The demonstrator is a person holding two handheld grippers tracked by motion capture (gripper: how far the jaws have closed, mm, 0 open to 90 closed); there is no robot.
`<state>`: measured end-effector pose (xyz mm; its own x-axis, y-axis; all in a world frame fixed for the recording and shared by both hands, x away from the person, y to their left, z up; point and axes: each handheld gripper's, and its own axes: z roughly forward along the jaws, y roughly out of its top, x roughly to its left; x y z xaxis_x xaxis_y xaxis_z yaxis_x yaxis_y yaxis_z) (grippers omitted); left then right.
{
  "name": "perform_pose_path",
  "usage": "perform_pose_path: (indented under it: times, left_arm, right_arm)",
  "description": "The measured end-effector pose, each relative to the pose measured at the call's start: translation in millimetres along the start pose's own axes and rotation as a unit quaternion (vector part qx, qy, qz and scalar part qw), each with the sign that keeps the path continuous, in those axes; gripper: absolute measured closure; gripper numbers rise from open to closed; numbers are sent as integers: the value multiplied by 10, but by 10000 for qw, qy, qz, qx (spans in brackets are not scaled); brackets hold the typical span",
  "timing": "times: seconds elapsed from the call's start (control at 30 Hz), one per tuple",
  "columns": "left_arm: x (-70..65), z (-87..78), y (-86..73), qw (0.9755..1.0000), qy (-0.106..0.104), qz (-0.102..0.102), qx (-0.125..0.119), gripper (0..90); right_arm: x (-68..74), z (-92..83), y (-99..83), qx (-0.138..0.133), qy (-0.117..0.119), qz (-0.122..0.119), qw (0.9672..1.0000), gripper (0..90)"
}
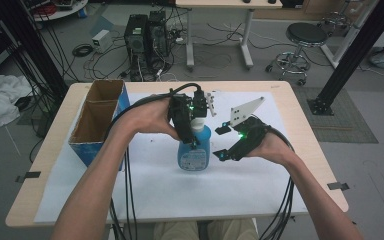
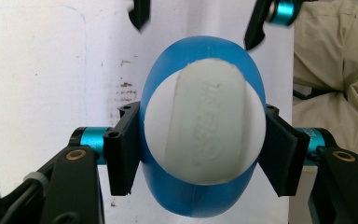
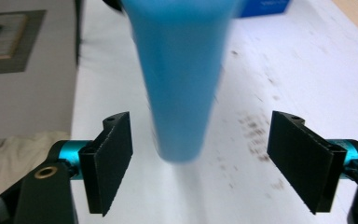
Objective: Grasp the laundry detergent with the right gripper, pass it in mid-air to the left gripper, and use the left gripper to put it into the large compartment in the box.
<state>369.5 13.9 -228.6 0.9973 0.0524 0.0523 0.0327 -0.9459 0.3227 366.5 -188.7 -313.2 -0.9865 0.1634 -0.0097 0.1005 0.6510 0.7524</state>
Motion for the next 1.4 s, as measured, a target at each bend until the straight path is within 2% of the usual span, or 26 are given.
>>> perform_pose_path:
  times: [0.03, 0.13, 0.2, 0.3, 0.4, 0.5, 0.7, 0.8, 0.93, 1.13, 1.4]
  left_arm:
    - [11, -22, -6, 10000, 0, -11, -2, 380]
    - [45, -110, -23, 10000, 0, -53, 24, 380]
    - [75, -187, -38, 10000, 1, -83, 35, 380]
    - [123, -328, -68, 9999, 28, -149, 81, 380]
    - [181, -505, -110, 9996, 71, -244, 135, 380]
    - [229, -702, -154, 9992, 141, -331, 196, 380]
    - [327, -1079, -262, 9979, 356, -477, 239, 381]
    - [396, -1224, -361, 9969, 372, -684, 137, 382]
    - [479, -1400, -496, 9953, 445, -857, 95, 381]
    - [580, -1608, -692, 9924, 548, -1096, 74, 382]
    - [651, -1750, -1001, 9883, 638, -1385, 73, 382]
  right_arm:
    - [-12, -23, -10, 83, -126, 36, 9999, 124]
    - [-44, -120, -51, 293, -221, 62, 9993, 123]
    - [-55, -180, -82, 534, -386, 54, 9978, 123]
    - [-73, -266, -141, 921, -608, 42, 9939, 123]
    - [-105, -356, -219, 1249, -728, 90, 9894, 123]
    - [-148, -456, -305, 1473, -859, 195, 9852, 123]
    - [-216, -614, -447, 1671, -1128, 398, 9787, 123]
    - [-228, -649, -500, 1697, -1197, 459, 9771, 123]
    - [-244, -666, -556, 1710, -1239, 524, 9760, 124]
    - [-265, -668, -619, 1800, -1304, 586, 9732, 123]
    - [-295, -667, -687, 1853, -1339, 666, 9712, 124]
